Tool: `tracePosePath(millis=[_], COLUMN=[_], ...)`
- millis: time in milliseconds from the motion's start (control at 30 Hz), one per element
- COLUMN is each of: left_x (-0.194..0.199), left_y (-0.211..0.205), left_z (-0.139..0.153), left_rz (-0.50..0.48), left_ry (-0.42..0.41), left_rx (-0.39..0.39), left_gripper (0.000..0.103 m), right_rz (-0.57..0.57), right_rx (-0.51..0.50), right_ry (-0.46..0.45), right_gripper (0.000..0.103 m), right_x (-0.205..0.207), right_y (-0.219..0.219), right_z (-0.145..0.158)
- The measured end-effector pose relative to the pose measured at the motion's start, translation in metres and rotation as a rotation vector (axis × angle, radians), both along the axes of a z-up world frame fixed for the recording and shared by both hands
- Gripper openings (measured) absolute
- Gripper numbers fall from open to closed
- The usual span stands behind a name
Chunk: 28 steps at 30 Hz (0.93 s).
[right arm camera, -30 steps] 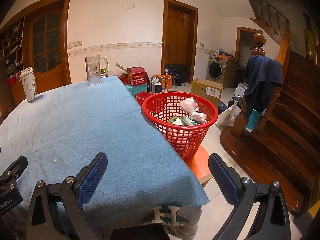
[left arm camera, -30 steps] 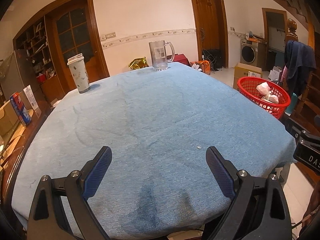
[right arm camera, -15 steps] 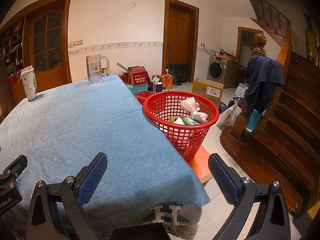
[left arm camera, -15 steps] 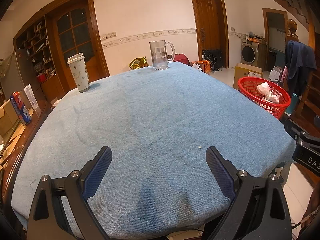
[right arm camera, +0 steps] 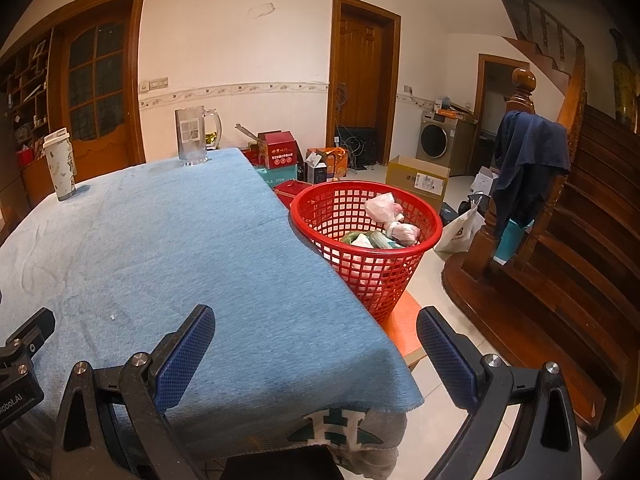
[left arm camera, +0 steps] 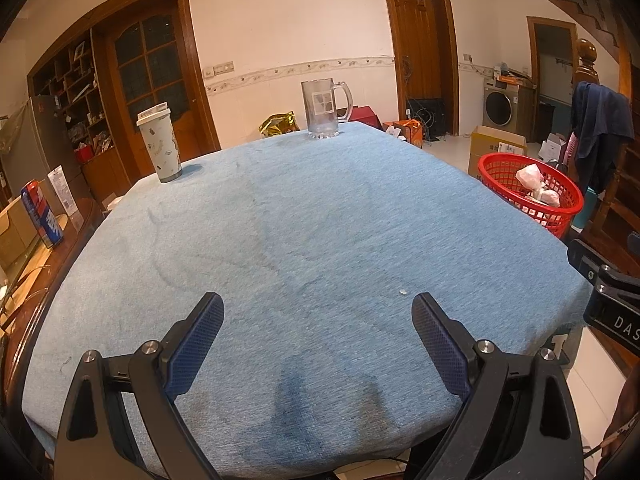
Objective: Collect trash
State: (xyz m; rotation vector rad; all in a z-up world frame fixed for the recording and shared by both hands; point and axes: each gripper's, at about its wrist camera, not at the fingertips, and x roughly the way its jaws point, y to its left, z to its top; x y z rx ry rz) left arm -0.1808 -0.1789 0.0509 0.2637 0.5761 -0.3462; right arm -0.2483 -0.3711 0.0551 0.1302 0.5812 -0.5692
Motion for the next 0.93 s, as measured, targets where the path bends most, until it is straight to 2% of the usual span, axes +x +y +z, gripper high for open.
tracePosePath(millis=[100, 200, 400, 467, 600, 700, 833, 933], left_x=[0.005, 0.019, 0.067, 0.089, 0.129, 0.151, 0.172, 0.186], left_y=[0.007, 0.022, 0.082, 0.105, 0.14, 0.157, 0.159, 0.157], left_z=[0.001, 0.003, 0.008, 0.005, -0.003, -0.01, -0.02, -0.032], left_rz=[0.013, 0.047, 0.226, 0.284, 0.331, 0.335, 0.355, 0.317], left_ry=[0.009, 0.031, 0.046, 0.083, 0.198, 0.28, 0.316, 0.414], left_rx=[-0.006, -0.022, -0.017, -0.025, -0.071, -0.132, -0.114, -0.123], left_gripper=[0.094, 0.094, 0.094, 0.094, 0.094, 0.094, 0.094, 0.096], right_rz=[0.025, 0.102, 0.334, 0.381, 0.478, 0.48, 0.455, 0.426], right_rx=[0.0, -0.01, 0.095, 0.105, 0.144, 0.134, 0.165, 0.157], right_ry=[-0.003, -0.013, 0.072, 0.099, 0.183, 0.24, 0.29, 0.314], right_gripper=[0.102, 0.102, 0.102, 0.102, 0.102, 0.102, 0.102, 0.102], right_x=[0.007, 0.025, 0.094, 0.117, 0.171, 0.204, 0.238, 0.252], right_y=[0.003, 0.016, 0.048, 0.062, 0.09, 0.1, 0.1, 0.1], right_z=[0.003, 0.01, 0.013, 0.012, 0.004, -0.006, -0.022, -0.032])
